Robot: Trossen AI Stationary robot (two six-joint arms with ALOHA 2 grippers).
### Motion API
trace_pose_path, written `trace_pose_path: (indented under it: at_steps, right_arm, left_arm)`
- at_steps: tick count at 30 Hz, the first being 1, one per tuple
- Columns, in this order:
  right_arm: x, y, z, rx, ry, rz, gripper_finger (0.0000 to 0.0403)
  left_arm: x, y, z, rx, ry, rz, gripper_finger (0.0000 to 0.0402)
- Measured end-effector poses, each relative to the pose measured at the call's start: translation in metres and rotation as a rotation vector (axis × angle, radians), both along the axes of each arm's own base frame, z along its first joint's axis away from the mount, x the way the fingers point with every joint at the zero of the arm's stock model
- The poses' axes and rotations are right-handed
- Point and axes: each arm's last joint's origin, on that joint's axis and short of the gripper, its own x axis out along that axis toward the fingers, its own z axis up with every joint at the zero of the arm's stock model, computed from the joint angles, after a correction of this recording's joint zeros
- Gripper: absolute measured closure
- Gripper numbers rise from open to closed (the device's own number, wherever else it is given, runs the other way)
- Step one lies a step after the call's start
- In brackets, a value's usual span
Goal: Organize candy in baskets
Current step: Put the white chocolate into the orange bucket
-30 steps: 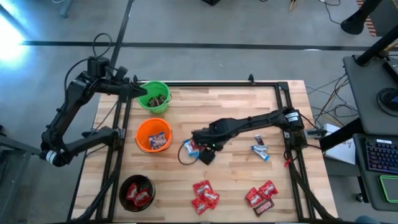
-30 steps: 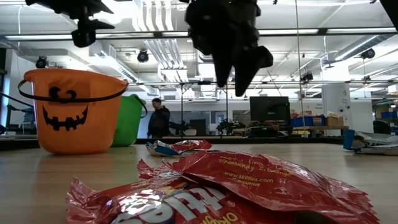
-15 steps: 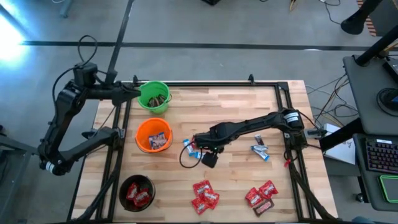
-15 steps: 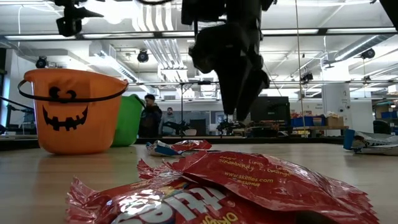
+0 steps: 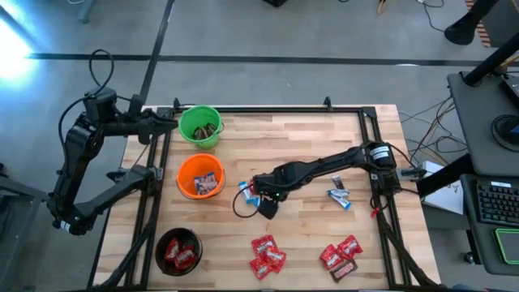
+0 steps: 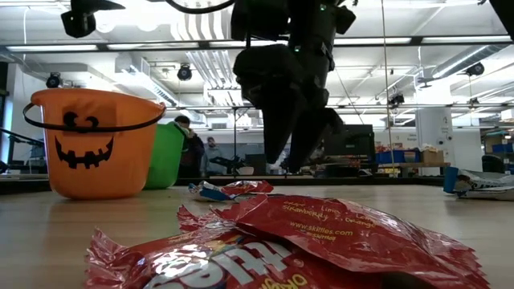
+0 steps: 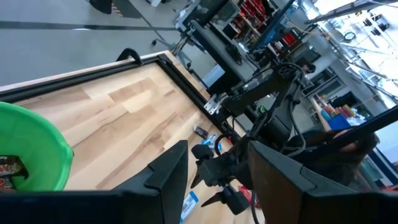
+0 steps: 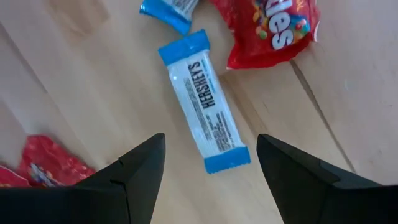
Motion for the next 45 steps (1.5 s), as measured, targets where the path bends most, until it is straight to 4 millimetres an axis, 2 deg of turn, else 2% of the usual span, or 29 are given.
trace_pose_path:
  at_steps: [4,8,13,30,36,45]
  right_arm:
    - [0.001,-0.006,-0.001,0.003,0.0,-0.024,0.0156]
    - [0.004,-0.011,-0.012,0.072,0.038,-0.088,0.0156]
    - [0.008,-0.01,-0.03,0.092,0.076,-0.082,0.0156]
    - [0.013,-0.008,-0.058,0.07,0.122,-0.014,0.0161]
    - [0.013,-0.009,-0.068,0.067,0.15,-0.015,0.0188]
    - [0.012,-0.009,-0.071,0.06,0.165,-0.02,0.0263]
  left_arm:
    - [0.0,0.001,0.0,0.0,0.0,0.0,0.0251]
    - [0.0,0.0,0.0,0.002,-0.001,0.0,0.0251]
    - [0.0,-0.001,0.001,0.006,-0.003,0.0,0.0251]
    - [-0.001,-0.002,0.001,0.01,-0.005,-0.002,0.0251]
    - [-0.001,-0.003,0.001,0.012,-0.006,-0.002,0.0251]
    - [-0.001,-0.003,0.001,0.013,-0.007,-0.002,0.0251]
